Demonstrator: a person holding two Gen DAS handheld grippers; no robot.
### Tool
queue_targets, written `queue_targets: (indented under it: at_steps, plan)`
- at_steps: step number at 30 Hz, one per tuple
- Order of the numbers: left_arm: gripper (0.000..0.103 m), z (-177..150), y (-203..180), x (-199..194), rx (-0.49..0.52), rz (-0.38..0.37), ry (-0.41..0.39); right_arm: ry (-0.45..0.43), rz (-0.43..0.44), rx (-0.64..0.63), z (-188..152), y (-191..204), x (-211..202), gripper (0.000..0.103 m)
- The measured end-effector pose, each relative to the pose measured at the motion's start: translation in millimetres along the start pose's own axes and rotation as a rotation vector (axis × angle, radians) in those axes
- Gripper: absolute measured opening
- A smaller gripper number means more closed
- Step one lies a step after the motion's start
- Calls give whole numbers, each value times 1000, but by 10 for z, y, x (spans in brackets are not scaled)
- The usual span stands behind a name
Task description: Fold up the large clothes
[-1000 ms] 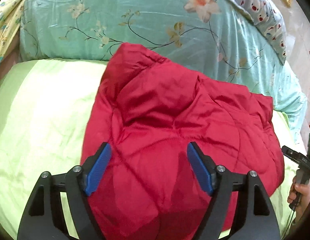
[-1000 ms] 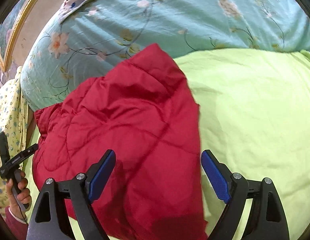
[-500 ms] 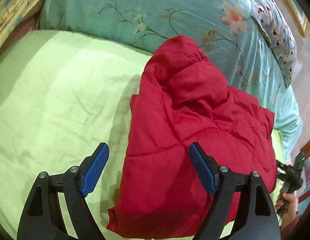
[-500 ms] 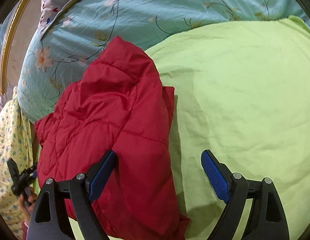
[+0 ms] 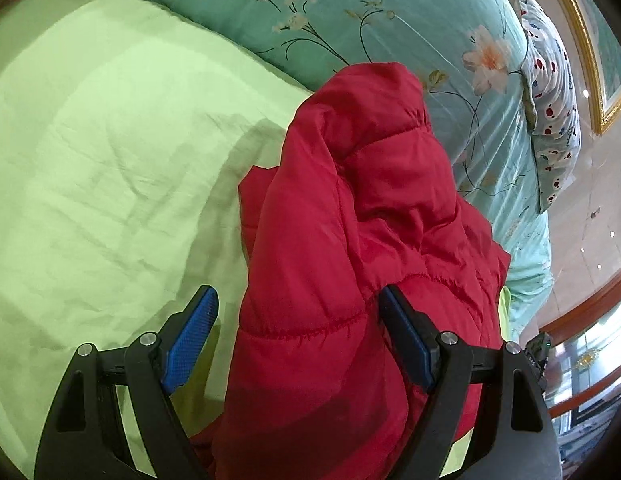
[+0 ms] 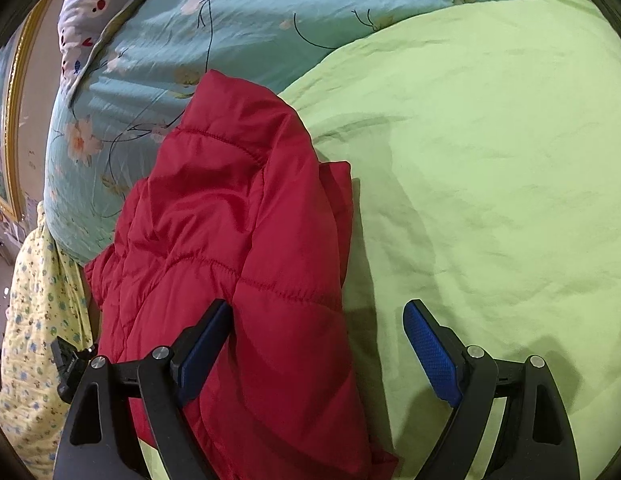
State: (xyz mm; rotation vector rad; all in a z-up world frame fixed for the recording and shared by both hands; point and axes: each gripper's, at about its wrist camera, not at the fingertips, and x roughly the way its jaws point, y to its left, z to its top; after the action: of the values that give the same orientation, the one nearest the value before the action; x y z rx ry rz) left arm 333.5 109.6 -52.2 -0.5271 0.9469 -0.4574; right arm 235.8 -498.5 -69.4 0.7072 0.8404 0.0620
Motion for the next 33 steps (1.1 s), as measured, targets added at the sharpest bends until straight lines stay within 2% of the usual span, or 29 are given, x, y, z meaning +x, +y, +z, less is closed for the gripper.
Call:
queue_targets:
  at_steps: [7, 15, 17, 18, 19, 21, 24, 27, 33]
  plan:
    - [88, 69, 87, 192, -76, -79, 71, 49, 105, 70, 77, -107, 195, 98]
    - [89, 101, 93, 439, -135, -165, 132, 140, 171, 22, 178, 32, 461, 100]
    - [88, 95, 34, 451, -118, -159, 128, 164, 208, 10, 156, 89, 520, 95]
    - [80, 88, 7, 442, -102, -157, 124, 170, 210, 5, 157, 110, 547, 88]
    - [77, 80, -38, 420, -77, -149, 117, 169, 202, -2, 141, 129, 550, 85]
    - [65, 55, -124, 357, -35, -126, 102, 167, 224, 12, 102, 127, 518, 68]
    - [57, 17, -218, 235, -10, -124, 85, 153, 260, 44, 30, 119, 413, 51]
    - [53, -46, -294, 74, 4, -137, 67, 138, 273, 53, -40, 159, 269, 45]
    - [50, -347, -366, -389, 28, -178, 43, 148, 286, 52, -357, 227, -67, 41]
